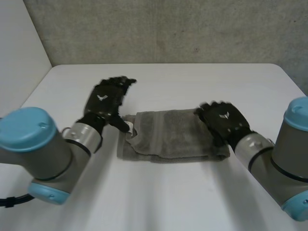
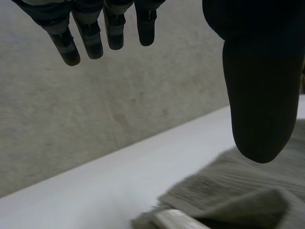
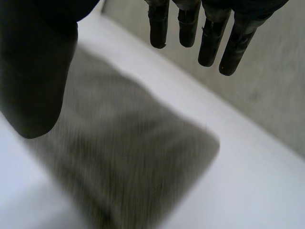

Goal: Fold the towel.

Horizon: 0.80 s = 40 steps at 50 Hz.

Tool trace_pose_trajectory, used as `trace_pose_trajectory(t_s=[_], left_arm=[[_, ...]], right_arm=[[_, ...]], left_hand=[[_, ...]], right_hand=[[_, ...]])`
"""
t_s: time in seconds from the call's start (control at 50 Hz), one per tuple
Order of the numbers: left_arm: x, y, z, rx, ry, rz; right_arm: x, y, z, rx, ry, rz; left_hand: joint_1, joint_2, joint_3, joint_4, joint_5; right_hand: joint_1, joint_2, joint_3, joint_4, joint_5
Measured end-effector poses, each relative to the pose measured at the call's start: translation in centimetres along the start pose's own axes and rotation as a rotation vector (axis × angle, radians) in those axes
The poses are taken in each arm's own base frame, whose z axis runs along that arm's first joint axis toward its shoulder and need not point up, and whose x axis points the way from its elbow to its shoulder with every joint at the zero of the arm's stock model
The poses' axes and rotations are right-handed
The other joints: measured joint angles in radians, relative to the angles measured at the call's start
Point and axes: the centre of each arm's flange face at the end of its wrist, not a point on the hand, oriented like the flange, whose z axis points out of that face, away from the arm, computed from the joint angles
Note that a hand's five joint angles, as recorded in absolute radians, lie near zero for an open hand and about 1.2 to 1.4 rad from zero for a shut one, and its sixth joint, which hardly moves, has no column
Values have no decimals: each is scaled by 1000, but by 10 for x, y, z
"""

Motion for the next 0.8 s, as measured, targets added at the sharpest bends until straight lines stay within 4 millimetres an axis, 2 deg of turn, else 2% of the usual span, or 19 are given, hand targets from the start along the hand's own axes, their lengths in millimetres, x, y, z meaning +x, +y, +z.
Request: trace_pose_trajectory(t_s=[0.1, 0.16, 0.18, 0.22, 0.28, 0.36, 0.46, 0.56, 0.64, 0.66, 0.7, 0.72, 0.76, 0.8], left_arm=[[16, 20, 3, -58, 39, 62], [22, 33, 3, -93, 54, 112], [23, 34, 3, -98, 55, 120], [24, 39, 2, -112, 52, 145], [22, 40, 1, -118, 36, 162], [19, 32, 0, -102, 6, 168], [13, 8, -4, -46, -38, 166], [8, -20, -8, 26, -70, 164], [-3, -38, -12, 68, -112, 164], [-4, -39, -13, 72, -118, 164], [-10, -45, -15, 85, -142, 164], [-12, -45, -15, 87, -147, 164], [-17, -47, -16, 89, -164, 164], [-20, -47, -17, 87, -175, 164]], right_arm=[[10, 36, 5, -110, 19, -28], [13, 53, 12, -152, 25, -60], [14, 55, 13, -154, 26, -65], [16, 59, 18, -151, 38, -87], [20, 58, 24, -130, 59, -113], [25, 48, 30, -88, 91, -171], [21, 20, 38, -3, 109, -336], [-26, -20, 38, 146, 32, -526], [-81, -45, 33, 282, -74, -644], [-88, -47, 32, 295, -88, -654], [-118, -50, 29, 347, -161, -694], [-124, -50, 28, 356, -179, -702], [-151, -42, 25, 379, -265, -731], [-164, -36, 23, 386, -319, -748]], left_hand=[[0, 0, 0, 0, 0], [0, 0, 0, 0, 0], [0, 0, 0, 0, 0], [0, 0, 0, 0, 0], [0, 0, 0, 0, 0], [0, 0, 0, 0, 0], [-3, -2, -2, -2, 0], [-3, -2, -2, -2, 0], [-3, -2, -2, -3, 0], [-3, -2, -2, -3, 0], [-3, -2, -3, -3, 0], [-3, -2, -3, -3, 0], [-3, -2, -4, -4, 0], [-3, -2, -4, -4, 0]], right_hand=[[98, 82, 81, 56, 96], [476, 473, 465, 426, 470], [545, 546, 534, 514, 553], [856, 853, 856, 825, 853], [1038, 1021, 1069, 1055, 1070], [1076, 1023, 1086, 1073, 1088], [1084, 1023, 1086, 1073, 1094], [1088, 1035, 1086, 1073, 1100], [1088, 1050, 1086, 1073, 1100], [1088, 1050, 1086, 1073, 1100], [1088, 1050, 1086, 1073, 1100], [1088, 1050, 1086, 1074, 1100], [1089, 1050, 1086, 1074, 1100], [1089, 1050, 1086, 1074, 1100]])
